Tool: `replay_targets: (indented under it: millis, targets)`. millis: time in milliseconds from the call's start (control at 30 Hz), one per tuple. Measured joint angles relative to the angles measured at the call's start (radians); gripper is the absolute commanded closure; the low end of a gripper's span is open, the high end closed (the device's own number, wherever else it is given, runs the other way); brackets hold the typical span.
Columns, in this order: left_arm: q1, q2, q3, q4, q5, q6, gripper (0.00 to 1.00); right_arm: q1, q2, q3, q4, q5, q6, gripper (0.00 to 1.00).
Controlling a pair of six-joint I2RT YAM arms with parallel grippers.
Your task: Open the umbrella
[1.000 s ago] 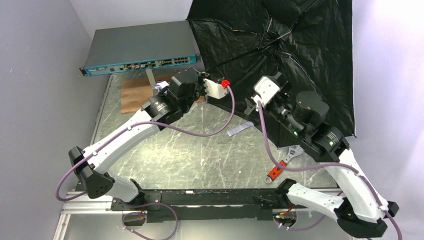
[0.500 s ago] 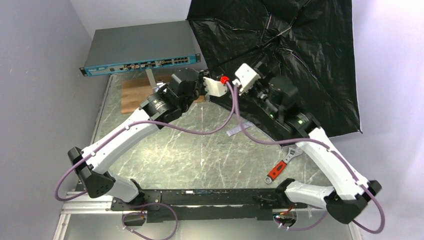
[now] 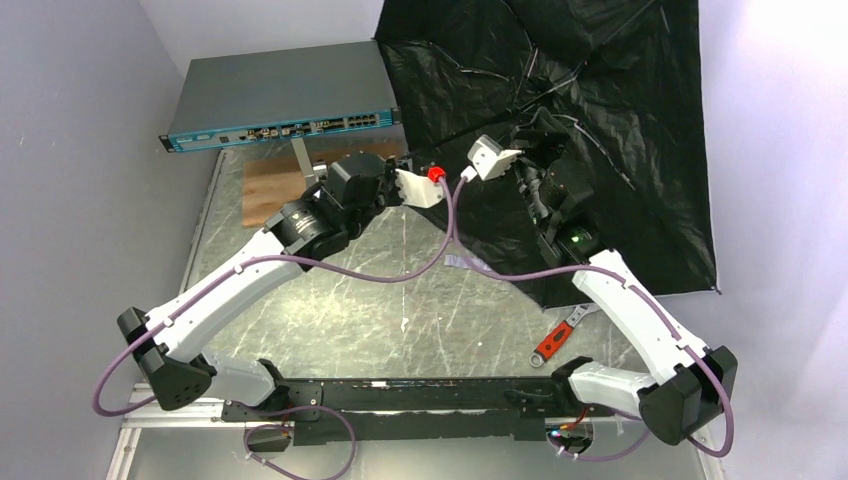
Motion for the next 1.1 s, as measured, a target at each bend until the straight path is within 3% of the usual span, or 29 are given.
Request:
replay_targets:
  millis: [167,400,633,767,1100]
  targets:
    - [-0.008,-0.027,0.000,0.032,0.022,-0.038,1.00,-0.003,-0.047,-0.038,-0.090,-0.063,-0.014,0.26]
    - [-0.011,-0.070,-0.052,0.085,0.083,-0.063,1.00,-0.024,-0.250,-0.225,-0.103,-0.180,-0.089,0.28]
    - [-0.017,-0.085,-0.076,0.106,0.136,-0.064,1.00,-0.009,-0.123,-0.248,0.077,-0.163,-0.201,0.33]
    - [-0.021,-0.090,-0.091,0.117,0.148,-0.064,1.00,-0.008,-0.064,-0.248,0.187,-0.140,-0.269,0.46]
    - [-0.023,-0.095,-0.102,0.118,0.150,-0.065,1.00,0.009,-0.072,-0.258,0.337,-0.117,-0.357,0.46]
